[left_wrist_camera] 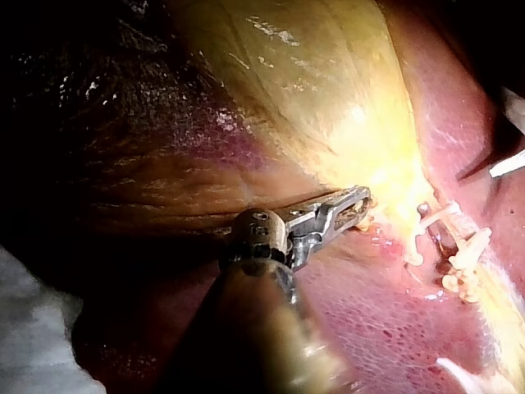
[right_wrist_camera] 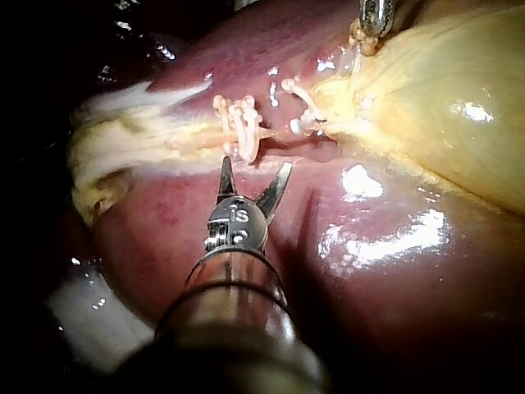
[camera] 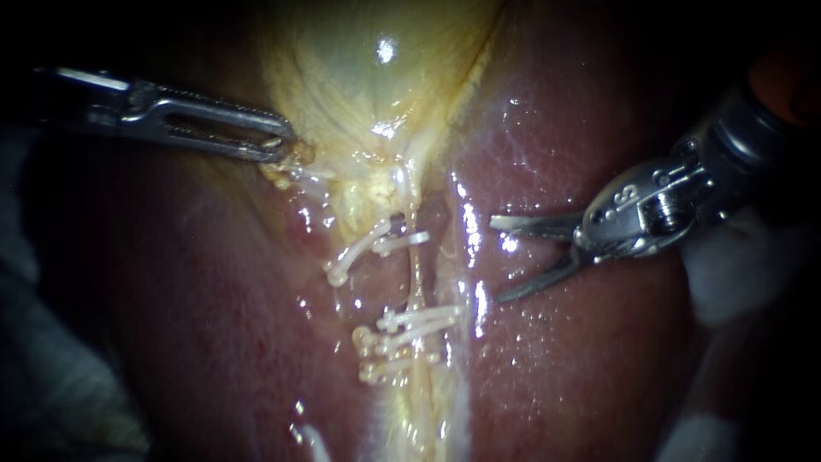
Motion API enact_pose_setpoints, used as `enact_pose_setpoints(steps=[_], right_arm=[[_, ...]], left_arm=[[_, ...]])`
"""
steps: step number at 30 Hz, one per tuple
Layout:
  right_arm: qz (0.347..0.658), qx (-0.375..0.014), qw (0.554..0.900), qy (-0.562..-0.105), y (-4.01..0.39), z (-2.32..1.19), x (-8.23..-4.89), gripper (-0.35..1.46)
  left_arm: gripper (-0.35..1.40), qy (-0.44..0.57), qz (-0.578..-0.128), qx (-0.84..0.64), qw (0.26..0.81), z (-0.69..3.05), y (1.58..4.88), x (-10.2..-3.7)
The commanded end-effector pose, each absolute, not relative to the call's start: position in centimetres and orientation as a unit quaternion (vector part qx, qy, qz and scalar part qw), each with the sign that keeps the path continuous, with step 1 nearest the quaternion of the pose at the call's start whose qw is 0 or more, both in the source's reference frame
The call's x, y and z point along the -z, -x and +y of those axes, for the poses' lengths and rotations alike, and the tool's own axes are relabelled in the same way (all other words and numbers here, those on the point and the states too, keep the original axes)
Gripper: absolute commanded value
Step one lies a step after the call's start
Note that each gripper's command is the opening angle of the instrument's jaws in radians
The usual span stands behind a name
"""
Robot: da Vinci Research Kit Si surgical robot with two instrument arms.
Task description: Go to the cutting position right tube
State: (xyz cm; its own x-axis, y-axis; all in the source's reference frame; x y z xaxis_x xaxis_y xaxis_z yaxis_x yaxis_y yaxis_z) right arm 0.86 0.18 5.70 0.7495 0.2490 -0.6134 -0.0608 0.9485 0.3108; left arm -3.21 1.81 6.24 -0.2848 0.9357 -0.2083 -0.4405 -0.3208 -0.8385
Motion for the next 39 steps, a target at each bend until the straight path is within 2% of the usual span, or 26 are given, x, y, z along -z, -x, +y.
enact_pose_setpoints(steps=[1, 11, 19, 22, 25, 32, 39], right_arm=[[0.344, -0.083, 0.925, -0.137, -0.86, 0.18, -5.7, 1.44], [0.345, -0.082, 0.925, -0.14, -0.86, 0.18, -5.7, 1.44], [0.354, -0.069, 0.917, -0.171, -0.91, 0.18, -5.72, 1.44], [0.387, -0.09, 0.892, -0.217, -0.99, 0.17, -5.77, 1.44], [0.402, -0.109, 0.876, -0.244, -1.06, 0.15, -5.86, 1.44], [0.41, -0.144, 0.852, -0.291, -1.13, 0.11, -6.13, 1.44], [0.409, -0.158, 0.839, -0.321, -1.11, 0.12, -6.46, 1.44]], left_arm=[[-0.35, 0.365, -0.342, -0.726, 0.472, 1.82, 3.19, -6.22], [-0.35, 0.379, -0.323, -0.712, 0.495, 2.14, 2.74, -5.51], [-0.35, 0.382, -0.319, -0.713, 0.494, 2.12, 2.74, -5.44], [-0.35, 0.382, -0.319, -0.713, 0.494, 2.12, 2.75, -5.44], [-0.35, 0.382, -0.319, -0.713, 0.494, 2.12, 2.75, -5.44], [-0.35, 0.382, -0.319, -0.713, 0.495, 2.11, 2.75, -5.42], [-0.35, 0.382, -0.318, -0.713, 0.495, 2.1, 2.75, -5.42]])
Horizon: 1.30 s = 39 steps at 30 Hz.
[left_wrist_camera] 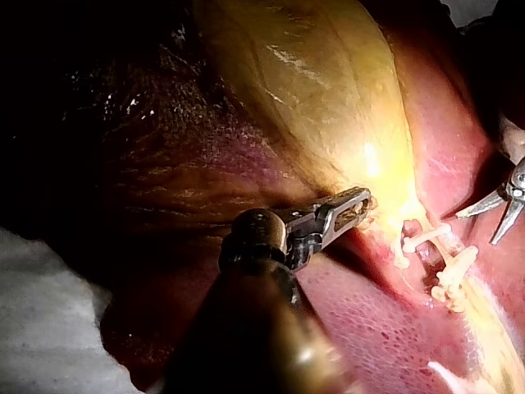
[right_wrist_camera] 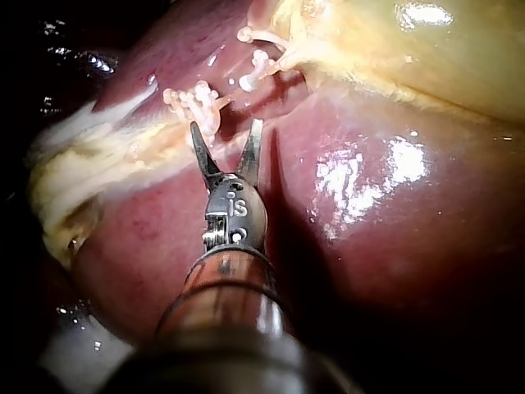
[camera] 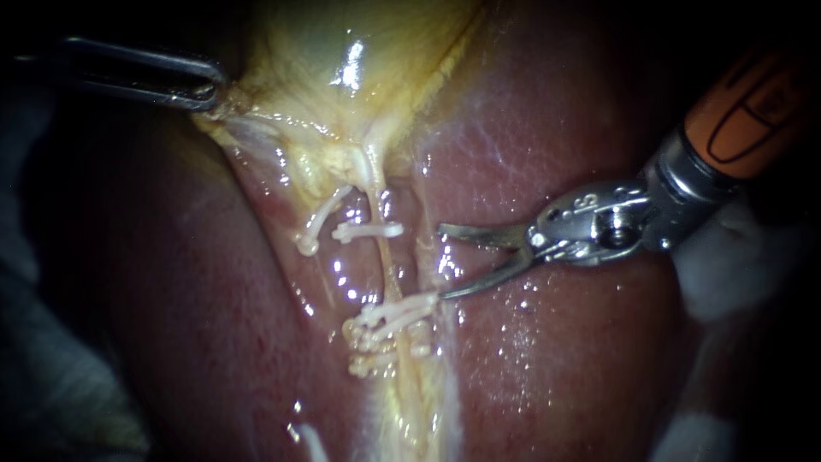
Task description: Go to the cutting position right tube
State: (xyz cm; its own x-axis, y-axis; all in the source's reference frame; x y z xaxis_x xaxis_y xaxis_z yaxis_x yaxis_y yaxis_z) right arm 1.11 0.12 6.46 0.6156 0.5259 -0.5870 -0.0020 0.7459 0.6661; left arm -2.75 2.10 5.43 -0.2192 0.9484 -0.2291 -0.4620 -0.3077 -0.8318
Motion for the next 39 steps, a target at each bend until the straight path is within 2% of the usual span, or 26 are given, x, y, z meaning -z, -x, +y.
enact_pose_setpoints(steps=[1, 13, 24, 39], right_arm=[[0.409, -0.16, 0.838, -0.324, -1.11, 0.12, -6.5, 1.44], [0.437, -0.15, 0.81, -0.362, -1.29, 0.13, -6.76, 1.43], [0.437, -0.144, 0.805, -0.375, -1.62, -0.05, -6.95, 1.44], [0.466, -0.169, 0.777, -0.389, -2.1, -0.09, -6.98, 1.44]], left_arm=[[-0.35, 0.382, -0.318, -0.713, 0.495, 2.1, 2.75, -5.42], [-0.35, 0.382, -0.318, -0.713, 0.495, 2.09, 2.75, -5.4], [-0.35, 0.382, -0.318, -0.713, 0.495, 2.08, 2.75, -5.39], [-0.35, 0.381, -0.318, -0.712, 0.496, 2.08, 2.76, -5.37]])
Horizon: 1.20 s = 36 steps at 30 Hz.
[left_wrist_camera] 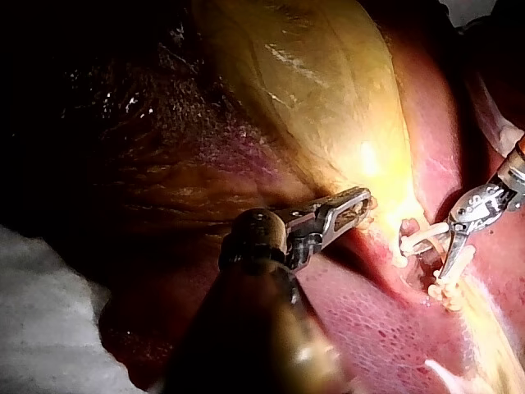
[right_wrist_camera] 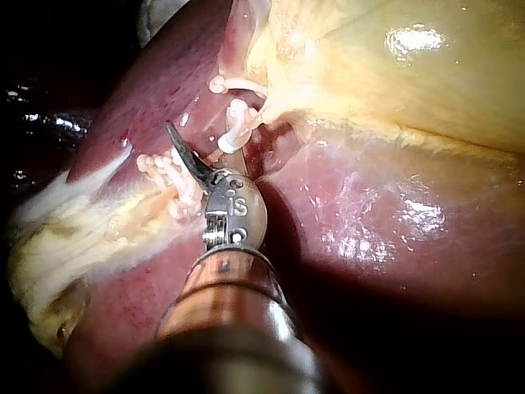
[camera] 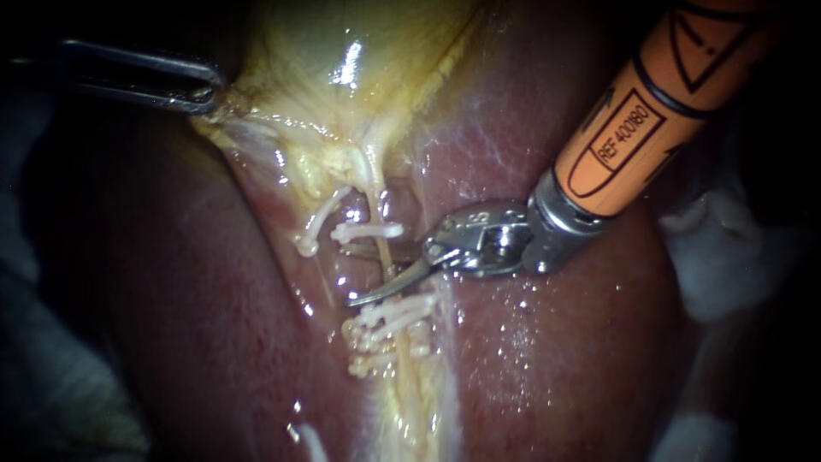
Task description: Go to the cutting position right tube
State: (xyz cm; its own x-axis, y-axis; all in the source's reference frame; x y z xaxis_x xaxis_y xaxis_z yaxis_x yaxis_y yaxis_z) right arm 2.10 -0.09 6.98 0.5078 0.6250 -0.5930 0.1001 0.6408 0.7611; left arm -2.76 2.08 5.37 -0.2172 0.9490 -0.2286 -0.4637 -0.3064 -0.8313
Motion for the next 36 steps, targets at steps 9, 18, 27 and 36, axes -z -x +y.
enact_pose_setpoints(steps=[9, 18, 27, 36], right_arm=[[0.48, -0.173, 0.765, -0.392, -2.19, -0.15, -6.93, 1.41], [0.507, -0.163, 0.737, -0.416, -2.23, -0.25, -6.62, 1.33], [0.523, -0.152, 0.713, -0.441, -2.28, -0.17, -6.33, 1.29], [0.518, -0.165, 0.71, -0.447, -2.29, -0.15, -6.32, 1.26]], left_arm=[[-0.35, 0.381, -0.318, -0.712, 0.496, 2.08, 2.76, -5.36], [-0.35, 0.381, -0.318, -0.712, 0.496, 2.08, 2.76, -5.36], [-0.35, 0.381, -0.318, -0.712, 0.496, 2.08, 2.75, -5.36], [-0.35, 0.381, -0.318, -0.712, 0.496, 2.08, 2.76, -5.36]])
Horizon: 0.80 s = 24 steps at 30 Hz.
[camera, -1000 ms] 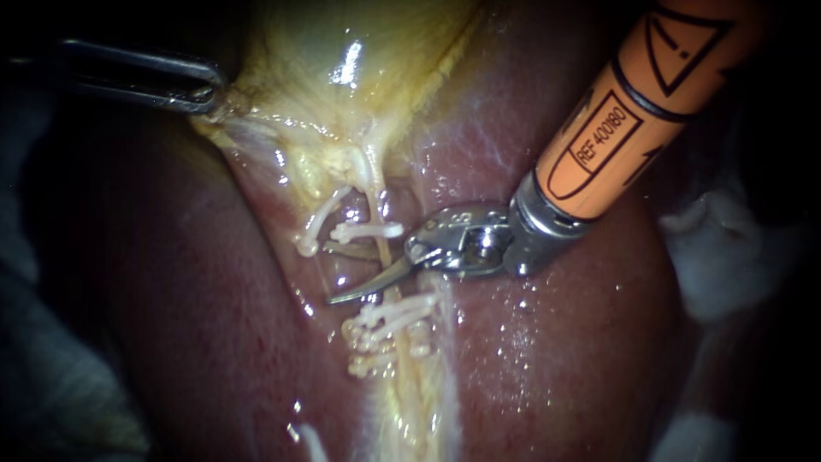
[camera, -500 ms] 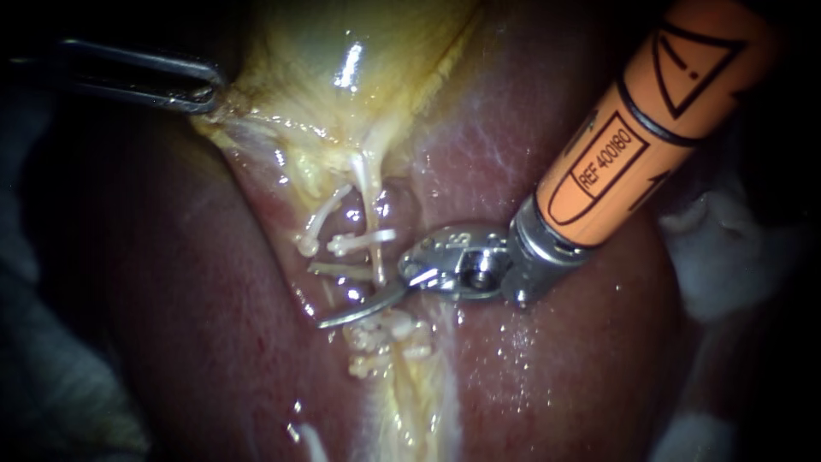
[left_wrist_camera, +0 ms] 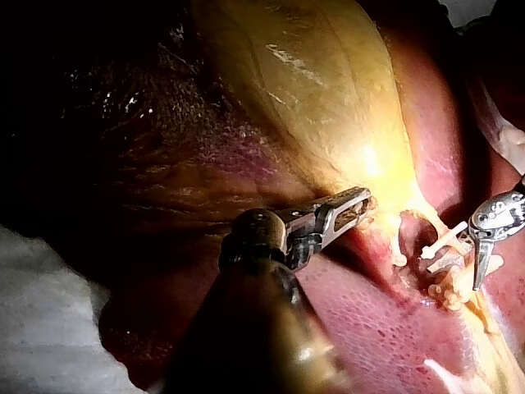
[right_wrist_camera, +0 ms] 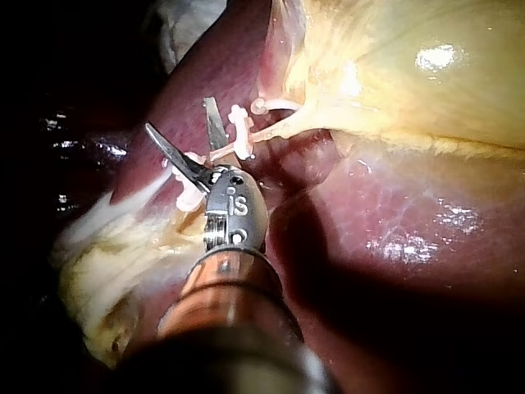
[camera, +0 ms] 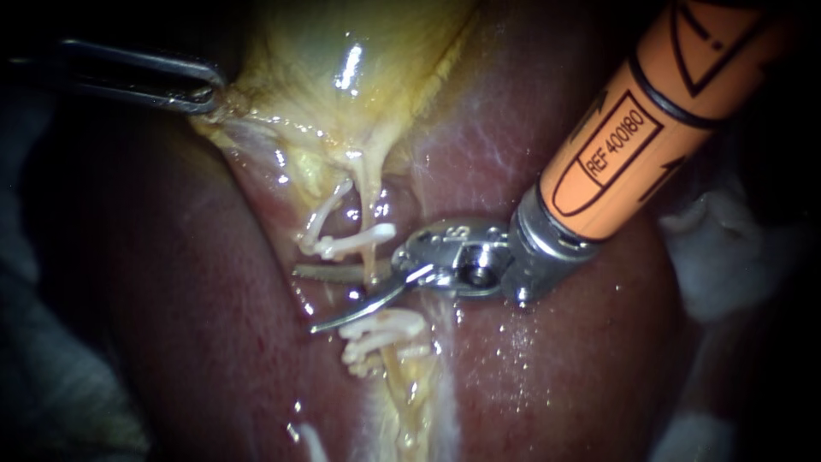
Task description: Go to the cutting position right tube
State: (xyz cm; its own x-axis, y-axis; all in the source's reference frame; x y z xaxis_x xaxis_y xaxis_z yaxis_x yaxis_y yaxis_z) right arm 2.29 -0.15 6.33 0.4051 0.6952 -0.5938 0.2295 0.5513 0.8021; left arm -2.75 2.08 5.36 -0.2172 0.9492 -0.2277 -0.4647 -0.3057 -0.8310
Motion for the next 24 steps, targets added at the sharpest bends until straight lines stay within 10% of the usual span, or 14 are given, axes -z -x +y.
enact_pose_setpoints(steps=[1, 4, 7, 24], right_arm=[[0.517, -0.167, 0.71, -0.449, -2.29, -0.15, -6.32, 1.24], [0.513, -0.176, 0.706, -0.456, -2.29, -0.13, -6.31, 0.84], [0.508, -0.189, 0.7, -0.466, -2.28, -0.11, -6.31, -0.35], [0.508, -0.188, 0.699, -0.466, -2.25, -0.08, -6.33, -0.35]], left_arm=[[-0.35, 0.381, -0.318, -0.712, 0.496, 2.08, 2.76, -5.36], [-0.35, 0.381, -0.318, -0.712, 0.496, 2.08, 2.76, -5.36], [-0.35, 0.381, -0.318, -0.712, 0.496, 2.08, 2.76, -5.36], [-0.35, 0.381, -0.318, -0.712, 0.496, 2.07, 2.76, -5.36]])
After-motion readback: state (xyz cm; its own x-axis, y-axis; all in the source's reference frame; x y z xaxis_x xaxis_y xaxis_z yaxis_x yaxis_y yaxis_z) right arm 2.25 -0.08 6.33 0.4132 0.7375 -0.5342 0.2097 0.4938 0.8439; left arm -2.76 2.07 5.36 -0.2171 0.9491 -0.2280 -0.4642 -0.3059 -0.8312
